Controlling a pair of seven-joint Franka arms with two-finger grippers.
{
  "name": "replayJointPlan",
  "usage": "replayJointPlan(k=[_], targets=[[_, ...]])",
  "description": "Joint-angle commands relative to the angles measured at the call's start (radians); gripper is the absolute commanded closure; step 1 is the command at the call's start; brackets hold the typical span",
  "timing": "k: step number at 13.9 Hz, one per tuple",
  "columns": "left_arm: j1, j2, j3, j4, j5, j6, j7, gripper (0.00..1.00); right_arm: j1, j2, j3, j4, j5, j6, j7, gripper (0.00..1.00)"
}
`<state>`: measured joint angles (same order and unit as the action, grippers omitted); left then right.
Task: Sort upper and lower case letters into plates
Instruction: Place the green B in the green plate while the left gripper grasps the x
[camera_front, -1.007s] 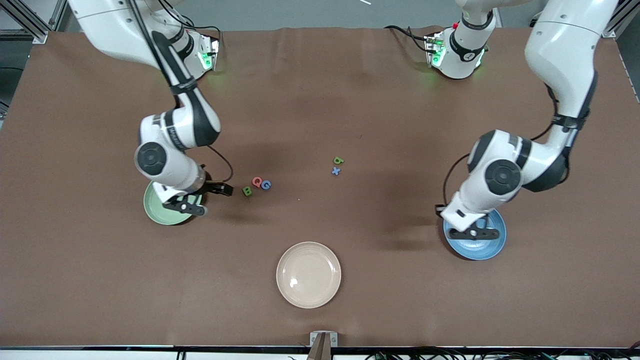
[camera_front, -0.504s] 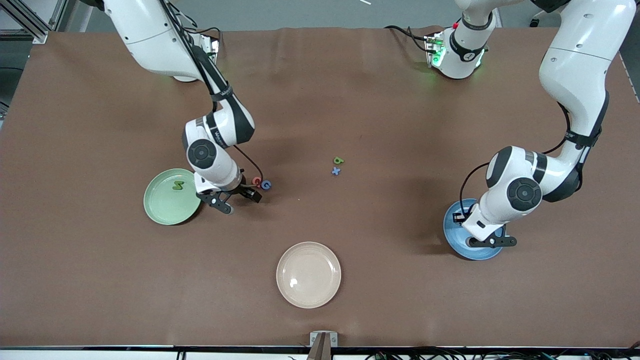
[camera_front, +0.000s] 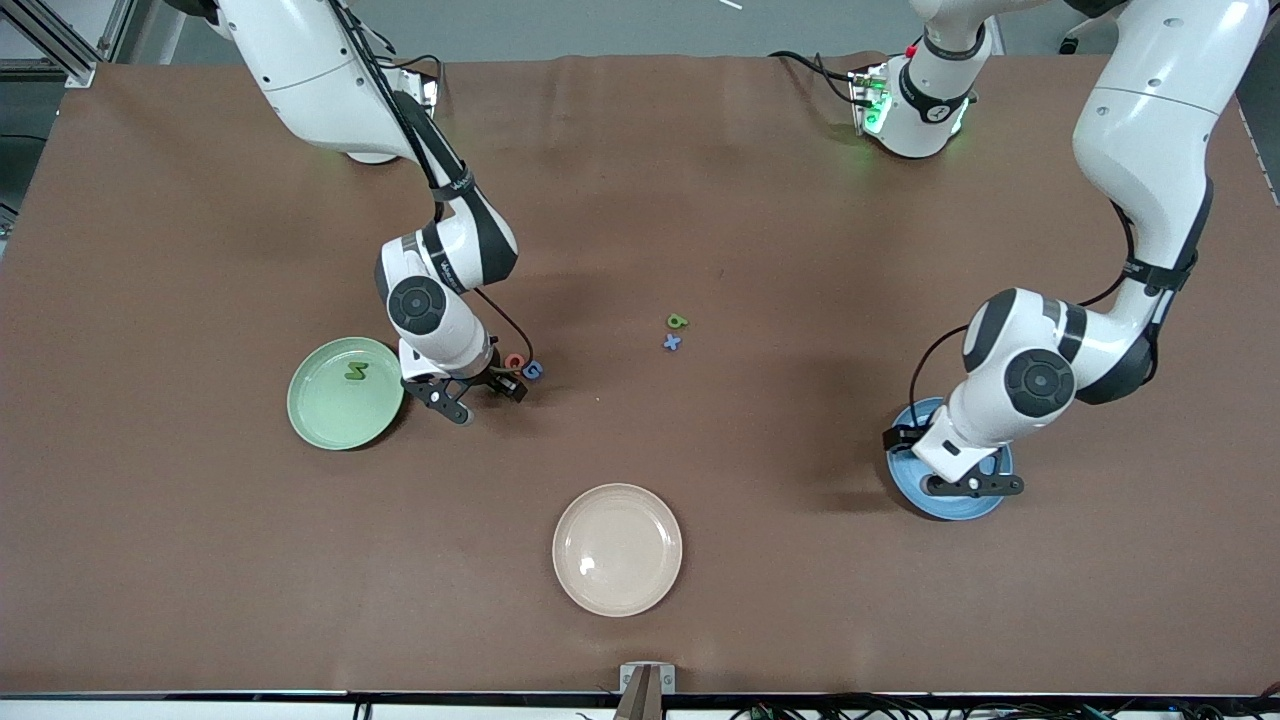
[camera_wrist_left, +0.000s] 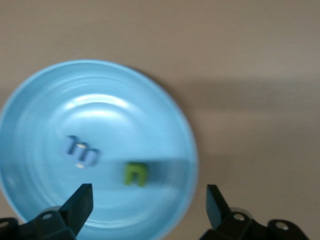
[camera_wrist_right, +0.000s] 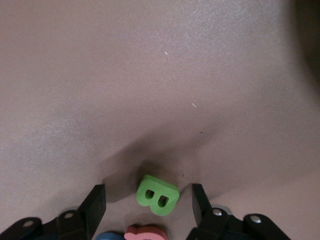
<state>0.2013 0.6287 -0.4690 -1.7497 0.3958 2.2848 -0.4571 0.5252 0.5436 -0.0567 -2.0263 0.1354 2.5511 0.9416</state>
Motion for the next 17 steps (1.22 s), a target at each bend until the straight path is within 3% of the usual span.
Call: replayJointPlan(k=[1,5,10,13,17], targets=[[-0.034,-0.03,-0.094,-0.014,0.005,-0.053,-0.18,0.0,0.009,-0.011,-0.008,-0.023,-0.01,0.008,0.022,0.28],[-0.215,-0.023,-0.108,-0.013,0.02,-0.053,-0.427,0.0,0.009,-0.013,-0.009,-0.025,-0.011,0.003,0.02,0.44],[-0.38,0.014,-0.108,-0.004,0.018,-0.048,-0.466,0.08,0.006,-0.014,-0.009,-0.025,-0.011,-0.005,0.017,0.95],[-0.43,0.042,-0.105,-0.001,0.02,-0.035,-0.474,0.15,-0.014,-0.046,-0.02,-0.014,-0.011,-0.057,-0.045,0.99],[-0.52,0.104,-0.091,0.038,0.017,-0.019,-0.474,0.2,-0.124,-0.144,-0.054,-0.018,-0.011,-0.196,-0.315,0.99]])
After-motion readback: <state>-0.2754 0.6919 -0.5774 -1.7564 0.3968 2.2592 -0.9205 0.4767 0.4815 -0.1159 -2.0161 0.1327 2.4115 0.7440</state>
